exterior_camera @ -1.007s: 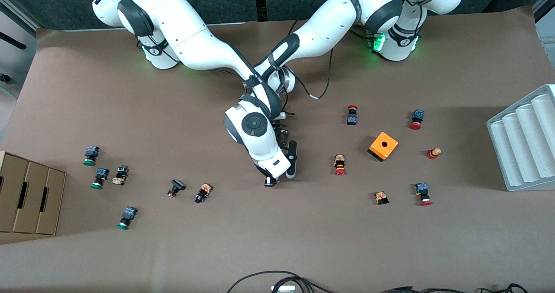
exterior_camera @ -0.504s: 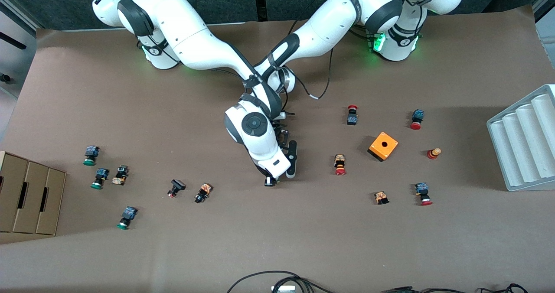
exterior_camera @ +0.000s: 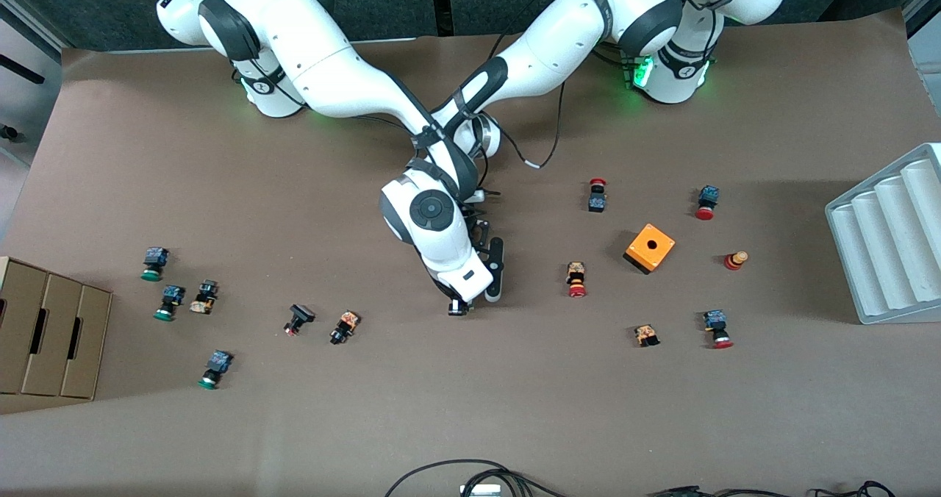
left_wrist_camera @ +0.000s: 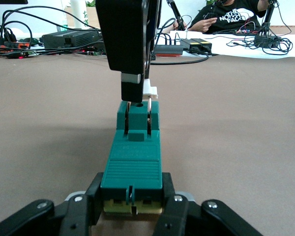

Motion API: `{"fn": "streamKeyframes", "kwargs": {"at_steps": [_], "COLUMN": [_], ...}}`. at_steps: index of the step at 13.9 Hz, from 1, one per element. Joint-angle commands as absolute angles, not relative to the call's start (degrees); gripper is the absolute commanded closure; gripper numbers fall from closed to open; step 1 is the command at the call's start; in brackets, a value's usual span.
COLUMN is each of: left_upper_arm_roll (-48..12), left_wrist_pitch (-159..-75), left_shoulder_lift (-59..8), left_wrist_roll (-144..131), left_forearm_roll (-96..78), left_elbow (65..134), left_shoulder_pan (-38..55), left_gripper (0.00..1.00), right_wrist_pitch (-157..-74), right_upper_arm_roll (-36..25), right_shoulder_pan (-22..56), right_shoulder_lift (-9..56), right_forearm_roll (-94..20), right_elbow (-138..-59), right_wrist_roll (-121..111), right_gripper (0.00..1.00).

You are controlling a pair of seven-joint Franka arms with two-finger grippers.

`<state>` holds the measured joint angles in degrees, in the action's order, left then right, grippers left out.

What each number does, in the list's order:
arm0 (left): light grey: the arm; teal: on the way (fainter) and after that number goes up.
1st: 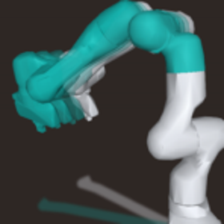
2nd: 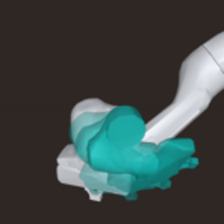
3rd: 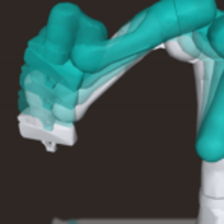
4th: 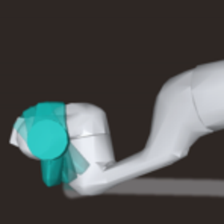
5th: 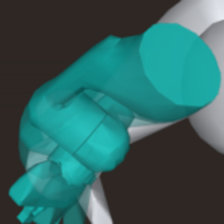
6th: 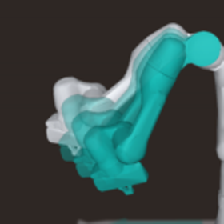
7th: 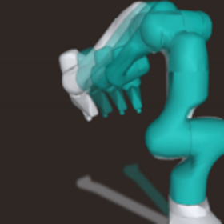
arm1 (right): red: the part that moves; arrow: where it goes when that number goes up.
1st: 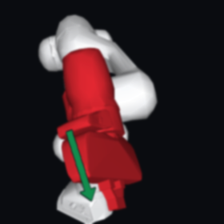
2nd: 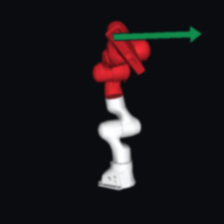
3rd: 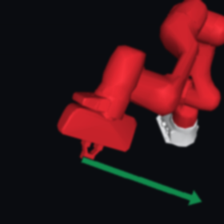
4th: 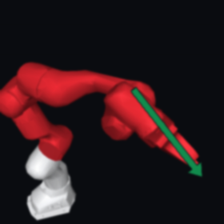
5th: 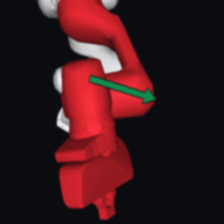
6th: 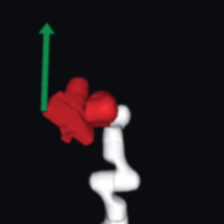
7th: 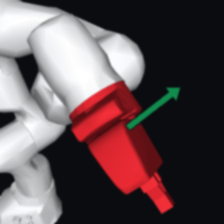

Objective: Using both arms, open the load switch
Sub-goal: 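Push the white handle toward the switch base with the right gripper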

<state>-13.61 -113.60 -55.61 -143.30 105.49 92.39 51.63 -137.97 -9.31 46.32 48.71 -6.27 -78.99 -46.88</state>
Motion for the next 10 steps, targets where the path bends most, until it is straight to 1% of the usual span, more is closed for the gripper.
{"fn": "streamKeyframes", "kwargs": {"at_steps": [1, 10], "left_upper_arm_roll": [-12.9, -13.0], "left_wrist_pitch": [-113.0, -113.0], "left_shoulder_lift": [-56.1, -56.1], "left_wrist_roll": [-142.5, -142.5], "left_forearm_roll": [106.2, 106.2], "left_elbow": [92.1, 92.1], "left_shoulder_pan": [51.6, 51.5], "left_gripper": [0.52, 0.52], "right_wrist_pitch": [-133.9, -133.3], "right_upper_arm_roll": [-8.6, -8.6], "right_shoulder_pan": [47.8, 47.8], "right_shoulder_lift": [46.8, 46.3], "right_forearm_roll": [-6.2, -6.2], "right_elbow": [-82.0, -82.0], "right_wrist_roll": [-45.0, -45.0], "right_gripper": [0.62, 0.62]}}
